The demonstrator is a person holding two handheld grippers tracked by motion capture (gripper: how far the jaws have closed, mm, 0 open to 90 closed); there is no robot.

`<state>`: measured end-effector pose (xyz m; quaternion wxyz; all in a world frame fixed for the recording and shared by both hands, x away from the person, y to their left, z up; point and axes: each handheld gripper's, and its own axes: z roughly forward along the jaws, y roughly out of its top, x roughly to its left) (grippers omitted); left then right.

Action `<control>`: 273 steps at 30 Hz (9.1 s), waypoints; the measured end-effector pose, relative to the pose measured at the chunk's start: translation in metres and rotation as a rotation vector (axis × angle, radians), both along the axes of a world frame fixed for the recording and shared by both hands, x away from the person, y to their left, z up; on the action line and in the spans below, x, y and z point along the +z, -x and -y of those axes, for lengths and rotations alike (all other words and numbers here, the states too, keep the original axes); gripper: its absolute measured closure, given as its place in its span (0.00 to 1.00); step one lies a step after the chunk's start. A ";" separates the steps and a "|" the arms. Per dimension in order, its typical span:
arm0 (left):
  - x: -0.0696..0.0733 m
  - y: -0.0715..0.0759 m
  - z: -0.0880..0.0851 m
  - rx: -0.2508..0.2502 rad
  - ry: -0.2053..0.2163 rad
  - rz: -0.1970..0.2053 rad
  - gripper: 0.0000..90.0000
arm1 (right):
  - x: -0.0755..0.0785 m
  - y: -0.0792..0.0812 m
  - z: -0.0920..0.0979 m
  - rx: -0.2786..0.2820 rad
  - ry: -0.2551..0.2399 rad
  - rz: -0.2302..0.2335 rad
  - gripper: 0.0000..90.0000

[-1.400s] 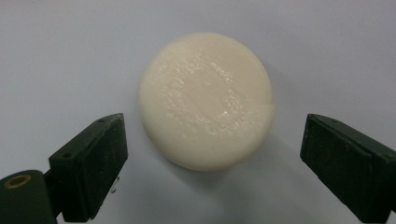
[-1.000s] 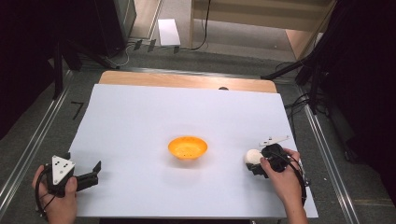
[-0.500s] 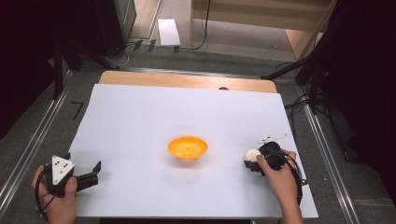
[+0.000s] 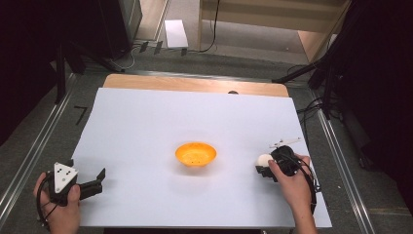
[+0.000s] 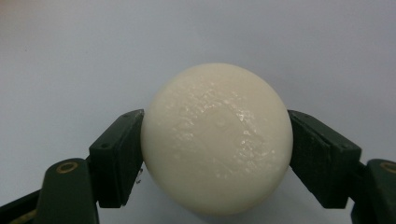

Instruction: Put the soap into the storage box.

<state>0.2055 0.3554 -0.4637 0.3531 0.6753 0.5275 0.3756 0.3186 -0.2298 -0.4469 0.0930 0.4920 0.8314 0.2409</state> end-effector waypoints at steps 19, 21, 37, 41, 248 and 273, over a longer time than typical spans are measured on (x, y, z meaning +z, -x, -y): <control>0.000 0.000 0.000 0.000 0.001 -0.001 0.00 | 0.021 -0.004 -0.021 0.072 -0.030 0.018 0.27; 0.000 0.000 0.000 0.000 0.001 -0.001 0.00 | 0.022 -0.004 -0.022 0.075 -0.027 0.022 0.27; 0.000 0.000 0.000 -0.001 0.001 -0.002 0.00 | 0.036 -0.008 -0.043 0.114 -0.024 0.046 0.27; 0.000 0.000 0.000 -0.002 0.000 -0.004 0.00 | 0.041 -0.009 -0.048 0.122 -0.030 0.051 0.27; 0.000 0.000 -0.001 -0.005 0.003 -0.006 0.00 | 0.032 -0.008 -0.073 0.126 -0.107 0.052 0.15; 0.000 0.000 -0.001 -0.004 0.003 -0.003 0.00 | 0.013 0.006 -0.025 0.065 -0.110 0.046 0.15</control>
